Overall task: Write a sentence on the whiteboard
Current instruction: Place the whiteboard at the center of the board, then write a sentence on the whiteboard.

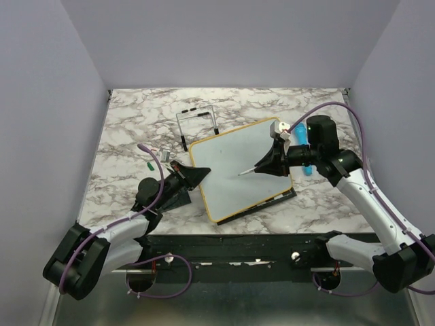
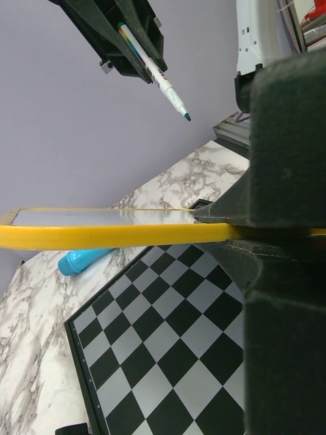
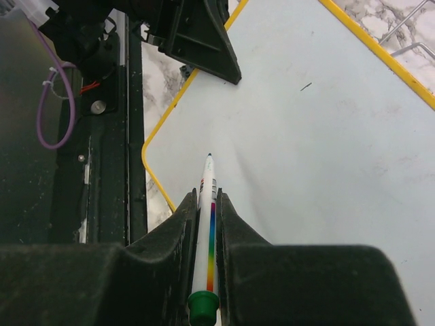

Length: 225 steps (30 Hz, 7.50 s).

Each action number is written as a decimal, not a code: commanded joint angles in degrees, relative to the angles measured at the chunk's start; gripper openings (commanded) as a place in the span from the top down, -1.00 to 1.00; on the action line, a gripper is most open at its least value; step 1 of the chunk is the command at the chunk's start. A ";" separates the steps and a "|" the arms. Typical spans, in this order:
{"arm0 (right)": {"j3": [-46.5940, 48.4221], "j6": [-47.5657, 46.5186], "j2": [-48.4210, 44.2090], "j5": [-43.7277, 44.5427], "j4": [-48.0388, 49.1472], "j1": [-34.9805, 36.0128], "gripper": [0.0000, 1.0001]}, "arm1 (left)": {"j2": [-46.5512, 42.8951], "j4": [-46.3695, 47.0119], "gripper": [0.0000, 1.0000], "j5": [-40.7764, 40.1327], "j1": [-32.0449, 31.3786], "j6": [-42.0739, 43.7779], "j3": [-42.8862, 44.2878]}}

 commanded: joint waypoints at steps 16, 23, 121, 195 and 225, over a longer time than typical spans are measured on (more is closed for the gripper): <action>-3.97 -1.00 -1.72 -1.83 5.08 0.88 0.99 | -4.57 -4.35 1.00 -3.33 -0.82 5.89 -1.96; -6.00 -0.56 -2.42 -2.18 7.28 0.79 0.99 | -4.13 -5.85 1.00 -3.06 -1.00 6.68 -0.91; 8.06 -5.12 6.45 13.55 5.70 14.85 0.99 | -2.99 -7.08 1.00 -5.26 -1.96 1.85 -0.12; 10.35 4.19 17.53 29.90 16.69 20.13 0.99 | -2.02 -4.18 1.00 -4.47 -2.05 2.64 -0.82; 11.49 12.45 18.93 9.25 15.54 12.04 0.99 | -2.11 -1.72 1.00 -1.74 -2.05 8.35 -2.49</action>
